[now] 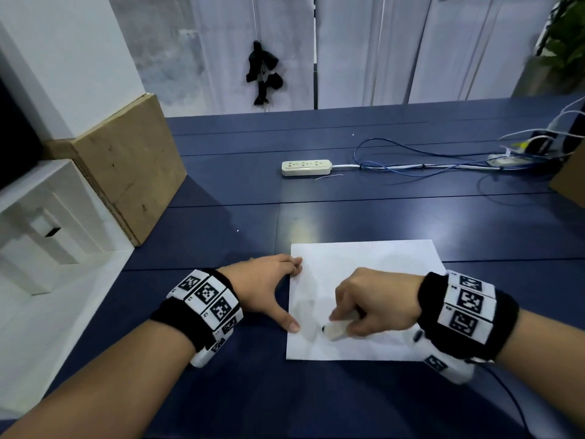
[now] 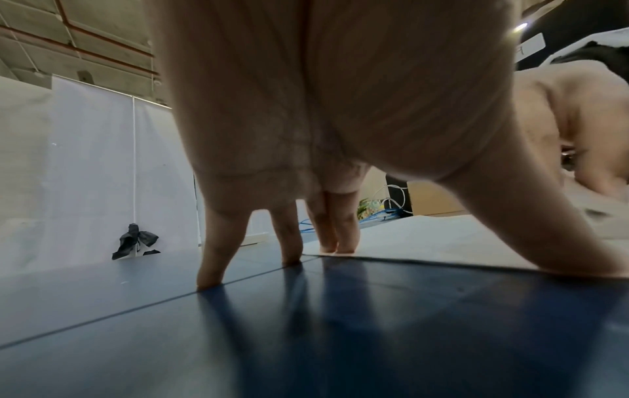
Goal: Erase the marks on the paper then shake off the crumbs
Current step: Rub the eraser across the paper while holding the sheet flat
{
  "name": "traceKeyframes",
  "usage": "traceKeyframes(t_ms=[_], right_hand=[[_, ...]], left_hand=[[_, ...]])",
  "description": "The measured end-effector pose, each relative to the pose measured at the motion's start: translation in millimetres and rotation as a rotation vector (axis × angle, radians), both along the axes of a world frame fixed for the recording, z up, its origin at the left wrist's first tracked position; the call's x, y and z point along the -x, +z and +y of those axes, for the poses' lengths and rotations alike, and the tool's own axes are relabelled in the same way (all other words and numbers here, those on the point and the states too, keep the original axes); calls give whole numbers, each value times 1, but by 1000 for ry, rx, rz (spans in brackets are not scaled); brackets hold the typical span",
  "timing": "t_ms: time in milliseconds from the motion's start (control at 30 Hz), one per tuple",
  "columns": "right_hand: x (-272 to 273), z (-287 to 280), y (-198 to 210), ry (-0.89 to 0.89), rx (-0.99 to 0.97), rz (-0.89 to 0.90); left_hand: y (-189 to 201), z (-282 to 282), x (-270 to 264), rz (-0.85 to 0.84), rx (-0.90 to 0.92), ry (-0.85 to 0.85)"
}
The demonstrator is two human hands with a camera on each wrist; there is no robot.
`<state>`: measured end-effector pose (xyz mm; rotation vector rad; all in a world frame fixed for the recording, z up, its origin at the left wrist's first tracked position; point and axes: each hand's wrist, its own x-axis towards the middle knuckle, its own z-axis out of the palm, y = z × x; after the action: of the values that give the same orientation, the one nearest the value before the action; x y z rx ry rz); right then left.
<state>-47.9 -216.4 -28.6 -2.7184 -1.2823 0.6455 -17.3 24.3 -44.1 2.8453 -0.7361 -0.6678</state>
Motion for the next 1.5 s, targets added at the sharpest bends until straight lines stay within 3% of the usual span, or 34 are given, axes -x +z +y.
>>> traceKeyframes(t_ms=[67,167,267,467,600,667,867,1067,1133,1300,1500], right_hand=[[-6,3,0,-16,-18,6],[-31,7,5,-138,-75,-150],[-36,5,4,-203,-100,-197],[1,3,4,-36,-22,47],[-30,7,7,-165,-77,-185],[-35,5,5,-225,-103,-213],[8,3,6,14,-34,33],[-36,5,6,-213,-61,-154],[-32,1,3,-195,-66,-181],[3,-1,3,10,-49,88],[-48,-6,1,-242,-76,-208]], left_hand=[[1,-3,-1,-21,13,-1],[3,-6,-2,-39,20,-2],[4,-6,-2,-41,20,4],[2,-7,-3,-34,-3,25],[4,-8,-4,-38,-36,16],[5,-8,-4,-33,-34,15],[2,-8,-7,-36,-35,14],[5,-10,-3,-30,-31,12],[5,-9,-3,-30,-22,18],[1,-6,-5,-21,-32,21],[3,-4,-2,-9,-50,29]])
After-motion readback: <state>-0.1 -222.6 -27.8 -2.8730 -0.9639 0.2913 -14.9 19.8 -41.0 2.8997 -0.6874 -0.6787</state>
